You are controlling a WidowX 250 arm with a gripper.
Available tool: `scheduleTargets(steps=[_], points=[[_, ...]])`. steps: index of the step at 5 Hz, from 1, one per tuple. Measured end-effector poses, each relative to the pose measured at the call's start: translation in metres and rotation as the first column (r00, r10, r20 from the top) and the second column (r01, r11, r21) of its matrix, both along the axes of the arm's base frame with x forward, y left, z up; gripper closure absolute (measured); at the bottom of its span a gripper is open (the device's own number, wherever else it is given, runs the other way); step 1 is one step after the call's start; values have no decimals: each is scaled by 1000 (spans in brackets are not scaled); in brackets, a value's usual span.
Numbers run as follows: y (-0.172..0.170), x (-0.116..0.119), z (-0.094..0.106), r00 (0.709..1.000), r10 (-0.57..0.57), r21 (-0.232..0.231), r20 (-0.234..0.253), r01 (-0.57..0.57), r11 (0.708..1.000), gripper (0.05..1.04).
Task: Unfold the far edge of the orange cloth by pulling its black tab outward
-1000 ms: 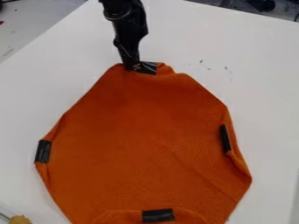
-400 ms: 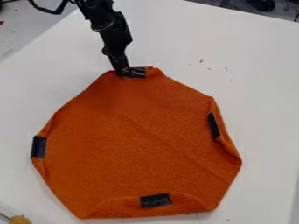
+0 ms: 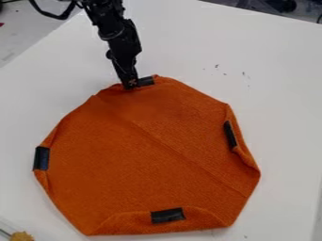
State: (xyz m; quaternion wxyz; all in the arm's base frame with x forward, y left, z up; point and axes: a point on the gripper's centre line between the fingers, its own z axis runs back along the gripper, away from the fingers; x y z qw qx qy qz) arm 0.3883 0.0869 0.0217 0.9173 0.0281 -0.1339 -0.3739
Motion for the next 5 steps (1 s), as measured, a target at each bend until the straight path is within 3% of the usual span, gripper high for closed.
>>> scheduleTargets(steps=[1,2,3,4,5], points=[[-2,3,21,998,4,122,68,-12,992,80],[-12,3,41,995,8,176,99,-25,984,81],[-26,-7,51,994,109,80,-27,-107,991,84],[-46,-8,55,959,206,-106,-195,-229,968,84],[-53,-9,46,933,251,-180,-256,-301,936,84]])
